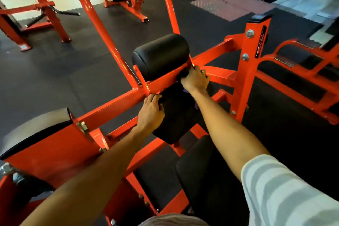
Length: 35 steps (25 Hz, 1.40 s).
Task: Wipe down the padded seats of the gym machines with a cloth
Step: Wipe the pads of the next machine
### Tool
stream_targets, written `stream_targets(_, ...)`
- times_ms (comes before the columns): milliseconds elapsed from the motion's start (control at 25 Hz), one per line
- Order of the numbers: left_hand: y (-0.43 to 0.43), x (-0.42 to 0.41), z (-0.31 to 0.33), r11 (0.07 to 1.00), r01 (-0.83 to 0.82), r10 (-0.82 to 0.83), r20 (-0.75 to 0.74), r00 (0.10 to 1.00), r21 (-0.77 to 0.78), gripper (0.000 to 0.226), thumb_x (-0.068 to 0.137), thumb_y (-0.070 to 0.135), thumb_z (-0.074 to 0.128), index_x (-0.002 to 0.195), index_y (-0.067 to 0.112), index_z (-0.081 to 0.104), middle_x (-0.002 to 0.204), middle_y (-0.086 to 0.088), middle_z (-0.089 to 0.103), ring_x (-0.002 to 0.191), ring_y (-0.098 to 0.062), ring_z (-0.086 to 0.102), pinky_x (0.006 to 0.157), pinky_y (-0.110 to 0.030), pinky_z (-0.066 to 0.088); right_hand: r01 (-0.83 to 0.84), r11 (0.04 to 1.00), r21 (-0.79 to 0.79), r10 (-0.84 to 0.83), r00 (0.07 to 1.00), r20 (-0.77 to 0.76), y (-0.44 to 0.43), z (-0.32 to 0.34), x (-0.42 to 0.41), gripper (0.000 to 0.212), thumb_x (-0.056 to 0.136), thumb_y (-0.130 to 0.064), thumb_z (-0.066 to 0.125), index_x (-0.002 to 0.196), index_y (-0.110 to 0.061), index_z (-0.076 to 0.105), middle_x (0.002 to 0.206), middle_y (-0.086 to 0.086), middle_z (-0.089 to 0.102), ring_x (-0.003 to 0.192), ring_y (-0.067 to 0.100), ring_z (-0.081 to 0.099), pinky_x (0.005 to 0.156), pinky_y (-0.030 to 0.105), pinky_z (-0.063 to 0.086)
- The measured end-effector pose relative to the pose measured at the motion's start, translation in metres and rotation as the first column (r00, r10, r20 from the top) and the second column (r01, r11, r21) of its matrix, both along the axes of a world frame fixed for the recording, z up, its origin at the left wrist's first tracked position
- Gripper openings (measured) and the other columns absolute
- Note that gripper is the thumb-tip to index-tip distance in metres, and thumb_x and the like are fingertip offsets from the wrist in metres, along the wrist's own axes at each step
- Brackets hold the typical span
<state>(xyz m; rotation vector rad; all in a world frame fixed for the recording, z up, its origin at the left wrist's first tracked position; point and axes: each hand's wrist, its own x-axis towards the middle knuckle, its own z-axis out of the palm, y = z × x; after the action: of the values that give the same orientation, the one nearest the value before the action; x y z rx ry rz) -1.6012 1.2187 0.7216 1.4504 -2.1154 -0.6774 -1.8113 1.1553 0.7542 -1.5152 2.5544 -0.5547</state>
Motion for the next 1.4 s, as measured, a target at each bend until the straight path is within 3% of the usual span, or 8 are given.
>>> stream_targets(120,-0.003,-0.006,0.006,0.999,0.039,-0.039,0.067,0.997,-0.001,0.046,0.102,0.015,0.048,0.148,0.013,0.047,0.150,-0.002,0.047,0.141,-0.022,0.040,0.109,-0.043,0.044,-0.054,0.998,-0.041,0.051,0.995,-0.088,0.015,-0.004,0.030,0.041,0.087,-0.042,0.060,0.122,-0.022,0.065,0.132,0.005,0.057,0.132,0.036,0.045,0.106,0.054,0.036)
stream_targets(240,-0.009,-0.013,0.007,0.998,0.068,-0.069,0.136,0.988,0.012,0.050,0.102,0.021,0.047,0.152,0.018,0.043,0.159,0.000,0.041,0.147,-0.022,0.035,0.116,-0.043,0.036,-0.172,0.938,-0.300,0.153,0.985,-0.086,0.052,-0.033,0.052,0.027,0.086,-0.043,0.060,0.106,-0.026,0.067,0.119,0.000,0.059,0.123,0.033,0.050,0.095,0.052,0.043)
stream_targets(440,-0.014,-0.024,0.008,0.993,0.114,-0.104,0.211,0.972,-0.034,0.052,0.104,0.026,0.047,0.155,0.019,0.038,0.161,-0.002,0.037,0.148,-0.023,0.033,0.119,-0.037,0.024,-0.170,0.936,-0.308,0.134,0.982,-0.133,0.066,-0.072,0.017,0.046,0.102,-0.052,0.041,0.141,-0.030,0.053,0.158,0.003,0.040,0.143,0.034,0.038,0.107,0.053,0.039)
stream_targets(720,-0.028,-0.022,0.004,0.963,0.267,-0.237,0.342,0.909,-0.041,0.059,0.107,0.033,0.042,0.161,0.016,0.022,0.166,-0.006,0.026,0.152,-0.026,0.026,0.122,-0.037,0.019,0.223,0.939,-0.261,-0.123,0.928,0.351,0.027,-0.057,-0.020,0.056,0.100,-0.050,0.047,0.152,-0.034,0.038,0.164,0.001,0.030,0.147,0.035,0.031,0.113,0.059,0.034)
stream_targets(840,-0.032,-0.025,0.000,0.954,0.295,-0.251,0.388,0.887,-0.059,0.062,0.106,0.034,0.044,0.160,0.012,0.021,0.166,-0.009,0.025,0.152,-0.028,0.025,0.123,-0.040,0.018,0.096,0.946,-0.309,-0.048,0.986,0.158,0.052,-0.073,0.019,0.065,0.093,-0.064,0.045,0.152,-0.037,0.041,0.168,0.004,0.023,0.152,0.035,0.023,0.117,0.058,0.028)
stream_targets(1000,-0.041,-0.040,0.004,0.944,0.325,-0.275,0.412,0.869,-0.054,0.062,0.106,0.031,0.045,0.159,0.006,0.023,0.166,-0.013,0.024,0.153,-0.028,0.023,0.124,-0.039,0.015,0.002,0.945,-0.326,0.031,0.995,0.097,0.080,-0.094,0.036,0.063,0.098,-0.063,0.036,0.156,-0.039,0.034,0.169,0.002,0.020,0.153,0.033,0.022,0.118,0.057,0.027)
stream_targets(1200,-0.069,-0.063,0.003,0.909,0.417,-0.388,0.403,0.829,0.017,0.069,0.104,0.034,0.048,0.160,0.009,0.017,0.168,-0.010,0.017,0.155,-0.027,0.019,0.124,-0.045,0.022,0.111,0.952,-0.286,-0.078,0.989,0.127,0.050,-0.080,-0.002,0.055,0.102,-0.056,0.032,0.154,-0.038,0.036,0.166,0.002,0.028,0.145,0.037,0.035,0.113,0.057,0.036)
stream_targets(1400,-0.093,-0.082,-0.001,0.870,0.493,-0.459,0.372,0.806,0.006,0.070,0.105,0.035,0.049,0.161,0.010,0.015,0.169,-0.007,0.012,0.156,-0.021,0.009,0.126,-0.033,0.002,0.145,0.976,-0.163,-0.091,0.949,0.303,0.007,-0.045,-0.059,0.052,0.090,-0.072,0.041,0.130,-0.041,0.052,0.134,-0.005,0.064,0.127,0.031,0.056,0.107,0.055,0.042)
